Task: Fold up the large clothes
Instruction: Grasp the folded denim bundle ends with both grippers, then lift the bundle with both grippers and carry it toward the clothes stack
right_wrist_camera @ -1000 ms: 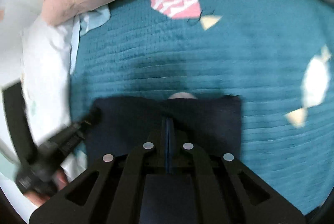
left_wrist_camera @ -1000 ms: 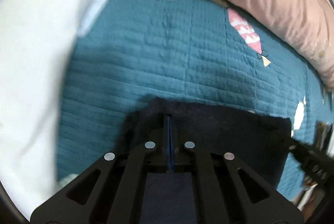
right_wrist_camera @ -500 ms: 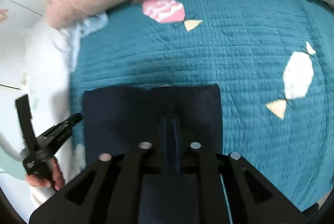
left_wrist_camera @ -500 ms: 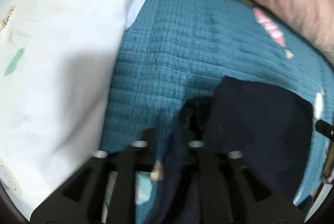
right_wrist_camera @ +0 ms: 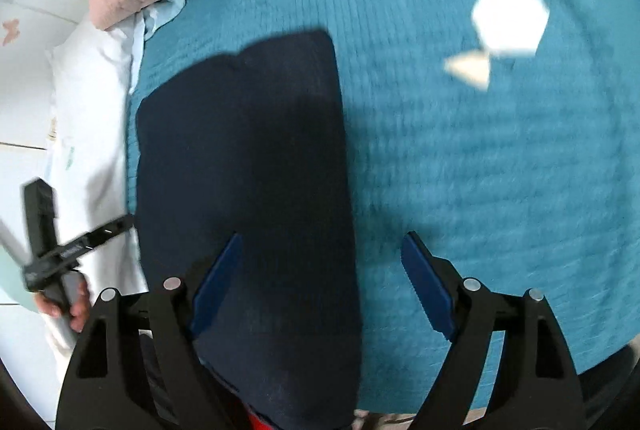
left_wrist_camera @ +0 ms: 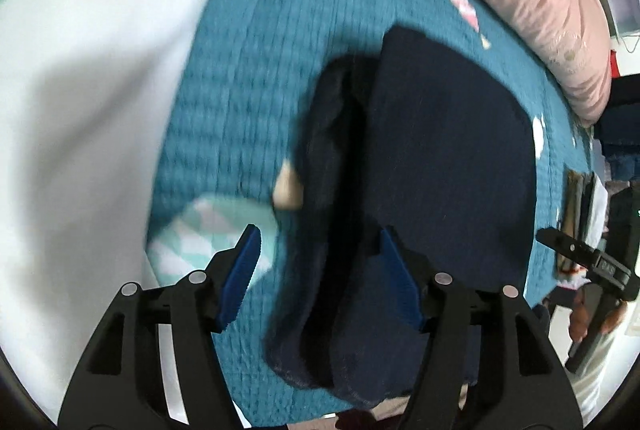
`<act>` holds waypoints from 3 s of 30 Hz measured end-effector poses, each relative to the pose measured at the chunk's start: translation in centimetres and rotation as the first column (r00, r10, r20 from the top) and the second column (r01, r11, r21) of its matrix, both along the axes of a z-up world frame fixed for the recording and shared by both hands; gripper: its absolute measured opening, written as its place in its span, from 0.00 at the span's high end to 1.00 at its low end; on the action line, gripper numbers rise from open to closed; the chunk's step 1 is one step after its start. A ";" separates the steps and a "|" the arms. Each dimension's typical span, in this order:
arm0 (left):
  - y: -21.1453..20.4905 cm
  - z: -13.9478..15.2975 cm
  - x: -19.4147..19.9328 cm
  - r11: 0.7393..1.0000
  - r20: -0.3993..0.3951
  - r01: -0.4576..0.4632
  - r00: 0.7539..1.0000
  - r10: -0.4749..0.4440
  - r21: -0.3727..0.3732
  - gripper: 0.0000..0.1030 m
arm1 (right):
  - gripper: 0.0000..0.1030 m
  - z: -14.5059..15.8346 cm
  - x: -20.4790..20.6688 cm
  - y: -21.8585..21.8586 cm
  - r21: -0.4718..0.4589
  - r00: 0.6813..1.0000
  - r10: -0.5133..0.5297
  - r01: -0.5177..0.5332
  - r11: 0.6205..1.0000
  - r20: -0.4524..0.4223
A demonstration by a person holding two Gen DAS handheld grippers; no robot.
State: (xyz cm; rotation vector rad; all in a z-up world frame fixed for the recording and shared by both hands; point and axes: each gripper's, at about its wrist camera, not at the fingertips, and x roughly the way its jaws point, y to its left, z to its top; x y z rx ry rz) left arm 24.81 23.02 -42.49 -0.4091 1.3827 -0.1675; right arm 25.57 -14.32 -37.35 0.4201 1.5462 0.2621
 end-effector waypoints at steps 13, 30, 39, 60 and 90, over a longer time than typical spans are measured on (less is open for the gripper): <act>-0.5 -4.1 -1.1 0.964 -0.004 0.011 1.000 -0.013 -0.266 0.30 | 0.22 -4.4 -1.6 1.9 0.242 1.000 0.019 -0.024 0.970 0.021; -5.2 -3.3 -1.9 0.994 0.084 0.018 0.996 -0.008 -0.110 0.06 | 0.15 -4.7 -1.1 4.7 0.156 0.976 -0.019 -0.016 0.988 0.219; -5.1 0.0 -3.1 0.972 0.113 0.042 0.993 -0.016 -0.232 0.74 | 0.58 -1.7 -1.9 3.5 0.260 0.980 -0.035 -0.017 0.966 0.195; -5.7 -0.1 -3.3 0.968 0.153 0.061 0.988 -0.024 -0.243 0.78 | 0.58 -0.8 -1.4 6.0 0.224 0.976 0.009 -0.059 0.973 0.219; -26.7 11.6 -9.9 0.951 0.344 0.240 0.925 -0.164 -0.193 0.79 | 0.62 11.7 -8.6 -10.5 0.237 0.914 -0.066 -0.034 0.971 0.400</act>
